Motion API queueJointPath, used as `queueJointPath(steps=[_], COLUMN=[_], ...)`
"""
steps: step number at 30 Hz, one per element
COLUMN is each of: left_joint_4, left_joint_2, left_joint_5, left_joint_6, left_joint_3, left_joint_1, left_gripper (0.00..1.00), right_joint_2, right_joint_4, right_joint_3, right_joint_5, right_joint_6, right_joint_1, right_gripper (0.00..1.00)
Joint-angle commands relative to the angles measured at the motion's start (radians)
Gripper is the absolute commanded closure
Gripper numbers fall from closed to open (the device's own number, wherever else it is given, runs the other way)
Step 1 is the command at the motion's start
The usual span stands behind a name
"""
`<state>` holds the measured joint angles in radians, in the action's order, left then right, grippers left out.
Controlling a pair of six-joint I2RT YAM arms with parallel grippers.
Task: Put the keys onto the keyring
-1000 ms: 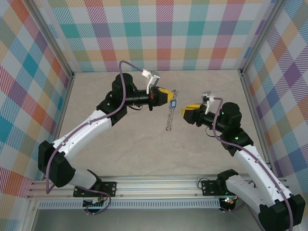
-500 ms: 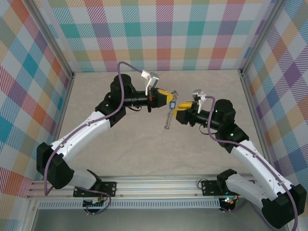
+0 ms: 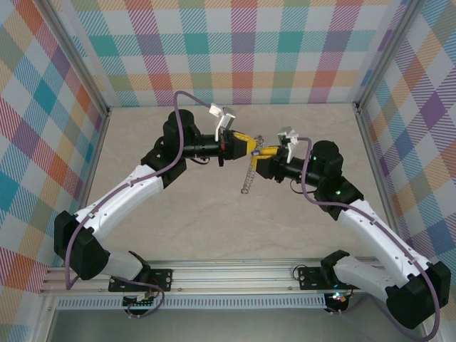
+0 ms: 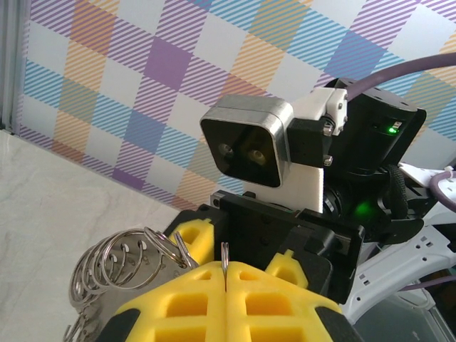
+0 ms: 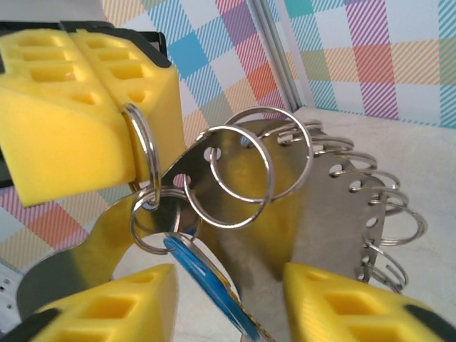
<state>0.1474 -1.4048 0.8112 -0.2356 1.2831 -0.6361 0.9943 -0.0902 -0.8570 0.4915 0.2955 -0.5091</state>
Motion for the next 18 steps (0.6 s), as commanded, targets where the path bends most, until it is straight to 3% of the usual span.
queueJointPath(steps=[1, 7, 18], left_joint_4=[0.067, 0.057, 0.009], left_joint_2=[0.039, 0.04, 0.055], left_joint_5=[0.018, -0.005, -0.057], left_joint_6=[-0.01, -0.005, 0.033], left_joint_3=[-0.003, -0.007, -0.007], left_joint_1=[0.006, 0.006, 0.007], left_gripper=[1.0, 1.0, 1.0], right_joint_2=[0.003, -0.025, -0.076], right_joint_4=[-0.041, 0.013, 0.244], right_joint_3=[-0.031, -0.024, -0.074], right_joint_5=[0.014, -0.012, -0.137], right_joint_6=[-0.02, -0.047, -0.12], right_joint_1=[-0.009, -0.011, -0.01], right_gripper=[0.69, 0.99, 1.0])
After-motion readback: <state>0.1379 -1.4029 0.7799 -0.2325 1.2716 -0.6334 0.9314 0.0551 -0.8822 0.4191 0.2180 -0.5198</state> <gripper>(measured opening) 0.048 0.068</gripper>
